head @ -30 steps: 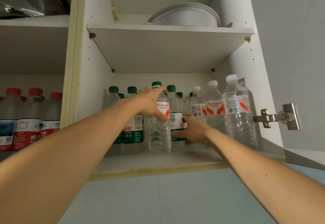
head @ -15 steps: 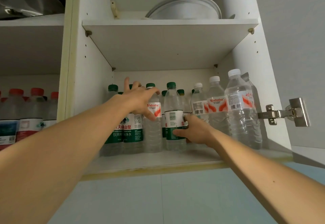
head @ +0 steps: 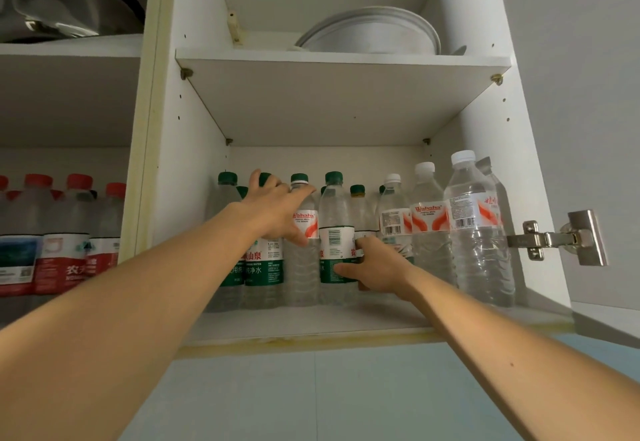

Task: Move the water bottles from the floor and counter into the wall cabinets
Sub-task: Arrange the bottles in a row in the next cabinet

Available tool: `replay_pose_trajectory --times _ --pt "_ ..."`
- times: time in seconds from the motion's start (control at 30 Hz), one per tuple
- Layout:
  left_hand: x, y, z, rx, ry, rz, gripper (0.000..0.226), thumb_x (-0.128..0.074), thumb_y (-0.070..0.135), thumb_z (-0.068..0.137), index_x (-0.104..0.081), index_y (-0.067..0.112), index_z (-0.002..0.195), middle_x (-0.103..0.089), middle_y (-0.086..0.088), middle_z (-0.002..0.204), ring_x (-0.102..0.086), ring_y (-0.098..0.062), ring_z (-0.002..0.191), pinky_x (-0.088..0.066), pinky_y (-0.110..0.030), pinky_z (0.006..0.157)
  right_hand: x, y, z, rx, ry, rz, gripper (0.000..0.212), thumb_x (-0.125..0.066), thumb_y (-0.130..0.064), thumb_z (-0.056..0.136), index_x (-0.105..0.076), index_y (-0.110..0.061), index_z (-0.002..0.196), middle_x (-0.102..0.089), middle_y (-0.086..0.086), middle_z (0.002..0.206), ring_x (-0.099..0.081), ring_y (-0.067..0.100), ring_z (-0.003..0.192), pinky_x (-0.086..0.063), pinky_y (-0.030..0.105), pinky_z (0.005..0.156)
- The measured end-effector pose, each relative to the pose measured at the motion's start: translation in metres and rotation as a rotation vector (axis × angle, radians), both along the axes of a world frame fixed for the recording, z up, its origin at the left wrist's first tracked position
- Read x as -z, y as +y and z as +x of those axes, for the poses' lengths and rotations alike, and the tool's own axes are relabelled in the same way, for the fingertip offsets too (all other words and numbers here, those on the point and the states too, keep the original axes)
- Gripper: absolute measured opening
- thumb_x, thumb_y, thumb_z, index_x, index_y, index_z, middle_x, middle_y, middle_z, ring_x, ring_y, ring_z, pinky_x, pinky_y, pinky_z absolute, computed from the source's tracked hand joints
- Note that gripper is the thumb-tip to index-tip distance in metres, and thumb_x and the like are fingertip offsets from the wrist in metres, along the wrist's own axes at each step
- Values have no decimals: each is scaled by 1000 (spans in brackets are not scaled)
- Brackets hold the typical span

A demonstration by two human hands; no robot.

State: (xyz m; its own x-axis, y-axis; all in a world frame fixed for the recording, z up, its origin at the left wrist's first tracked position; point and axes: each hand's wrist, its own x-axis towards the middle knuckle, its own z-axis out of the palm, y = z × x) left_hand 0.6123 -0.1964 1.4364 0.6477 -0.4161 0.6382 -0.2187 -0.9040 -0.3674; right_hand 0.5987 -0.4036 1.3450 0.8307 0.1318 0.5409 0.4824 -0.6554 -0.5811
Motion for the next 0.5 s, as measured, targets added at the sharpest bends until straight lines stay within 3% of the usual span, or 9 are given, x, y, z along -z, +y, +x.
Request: replay_pose_trajectory --times 0.17,0.37,0.5 --pt "11 4 -4 17 -86 26 107 -64 75 76 -11 32 158 -40 -8 155 -27 -31 144 -3 -57 119 2 2 -3 19 -21 -21 33 -70 -22 93 -63 -18 125 -70 1 123 -68 18 107 -59 41 92" --pt "21 2 -15 1 -172 9 102 -64 75 76 -22 26 156 -41 -8 152 -31 -30 142 -11 -54 119 2 4 -12 60 -26 -63 39 -69 -26 94 -60 -17 131 -69 2 126 -67 19 110 -57 36 94" --pt "23 -11 -27 68 -314 -33 89 -67 68 79 -36 22 148 -47 -7 144 -39 -29 133 -25 -49 114 -3 1 -31 157 -172 -54 40 -63 -28 98 -56 -12 134 -67 5 127 -65 20 111 -53 24 82"
